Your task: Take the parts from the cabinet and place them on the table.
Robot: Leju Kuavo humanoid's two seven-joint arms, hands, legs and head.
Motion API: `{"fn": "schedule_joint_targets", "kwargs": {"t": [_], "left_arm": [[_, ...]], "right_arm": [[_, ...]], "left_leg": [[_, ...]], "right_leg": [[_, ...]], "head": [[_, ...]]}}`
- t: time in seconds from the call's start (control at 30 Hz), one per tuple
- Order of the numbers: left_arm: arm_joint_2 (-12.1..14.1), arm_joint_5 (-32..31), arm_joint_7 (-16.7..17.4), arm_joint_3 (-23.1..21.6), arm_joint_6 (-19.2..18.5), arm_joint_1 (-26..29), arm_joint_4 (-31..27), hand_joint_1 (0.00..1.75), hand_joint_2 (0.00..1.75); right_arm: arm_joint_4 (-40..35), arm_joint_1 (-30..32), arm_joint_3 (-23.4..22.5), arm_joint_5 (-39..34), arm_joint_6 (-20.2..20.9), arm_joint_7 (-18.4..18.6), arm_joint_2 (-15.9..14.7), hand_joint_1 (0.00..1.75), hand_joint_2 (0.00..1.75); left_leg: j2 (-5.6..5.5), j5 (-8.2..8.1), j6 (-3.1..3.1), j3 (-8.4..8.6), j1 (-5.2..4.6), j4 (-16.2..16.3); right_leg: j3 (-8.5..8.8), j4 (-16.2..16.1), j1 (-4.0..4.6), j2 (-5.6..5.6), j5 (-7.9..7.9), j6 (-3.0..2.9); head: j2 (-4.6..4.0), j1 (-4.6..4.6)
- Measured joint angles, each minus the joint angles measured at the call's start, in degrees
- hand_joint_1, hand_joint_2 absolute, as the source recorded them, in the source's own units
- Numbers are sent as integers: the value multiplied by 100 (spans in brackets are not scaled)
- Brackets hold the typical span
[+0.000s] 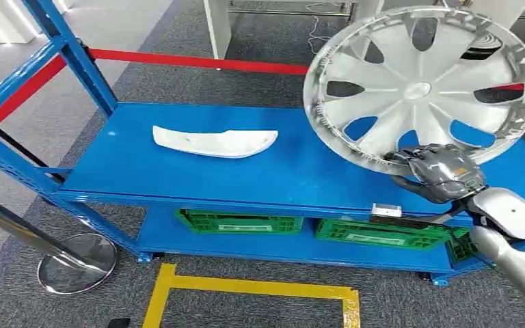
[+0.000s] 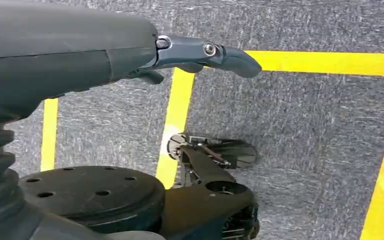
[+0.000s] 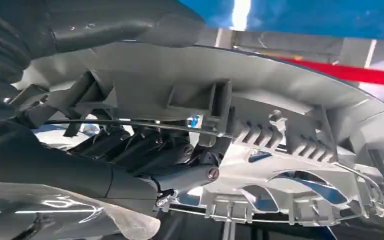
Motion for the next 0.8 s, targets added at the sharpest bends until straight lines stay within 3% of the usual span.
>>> {"fn": "schedule_joint_targets", "kwargs": {"t": [0.2,0.37,0.43,0.47,0.5,0.53,0.6,0.63,0.67,0.7,0.77,0.8], "left_arm": [[-7,-26,192,20,118,-6,0,0,175],[0,-37,254,44,164,-35,0,0,175],[0,-46,254,48,166,-52,0,0,175],[-9,-50,254,48,168,-64,0,0,175],[-9,-63,254,48,179,-75,0,0,175],[-7,-70,254,48,197,-89,0,0,175],[-7,-79,254,52,203,-86,0,0,175],[-4,-79,264,55,218,-88,0,0,175],[-4,-79,289,59,238,-89,0,0,175],[-4,-79,336,61,247,-89,0,0,175],[0,-77,376,72,254,-87,0,0,175],[20,-77,389,81,254,-86,0,0,175]], "right_arm": [[-63,-27,77,327,-334,155,100,175,175],[-133,-81,192,677,-638,278,280,175,175],[-173,-82,210,748,-710,284,311,175,175],[-212,-73,201,806,-778,310,317,175,175],[-223,-76,199,844,-873,321,330,175,175],[-243,-90,195,901,-993,348,345,175,175],[-276,-49,193,955,-1143,394,391,175,175],[-291,-20,193,990,-1193,405,407,175,175],[-311,14,190,1036,-1226,422,424,175,175],[-336,46,188,1091,-1267,450,444,175,175],[-409,109,169,1150,-1342,511,492,175,175],[-413,130,160,1159,-1379,525,518,175,175]], "left_leg": [[0,-1,0,-5,-1,5],[-2,-24,55,-52,-39,77],[-3,32,132,-52,-54,34],[5,123,211,35,16,-129],[18,165,214,51,9,-197],[21,176,227,40,12,-198],[26,170,227,38,12,-188],[27,162,228,38,14,-175],[26,144,221,40,27,-153],[20,108,195,40,49,-108],[-5,-15,102,37,108,45],[-17,-68,45,-6,100,106]], "right_leg": [[0,-1,-2,-1,1,1],[-25,0,-45,-3,27,65],[-11,-44,-51,-7,63,121],[-29,-49,-44,-12,4,134],[-124,52,-46,-22,-73,150],[-287,364,-46,-18,-252,154],[-737,1278,-63,-17,-562,186],[-914,1561,-70,-17,-583,214],[-972,1581,-87,-19,-463,244],[-906,1344,-112,-23,-219,271],[-552,454,-174,-37,345,343],[-532,446,-143,-23,173,380]], "head": [[0,2],[-2,-2],[0,-4],[0,0],[0,15],[0,37],[-2,35],[0,35],[0,39],[0,35],[0,37],[0,55]]}}
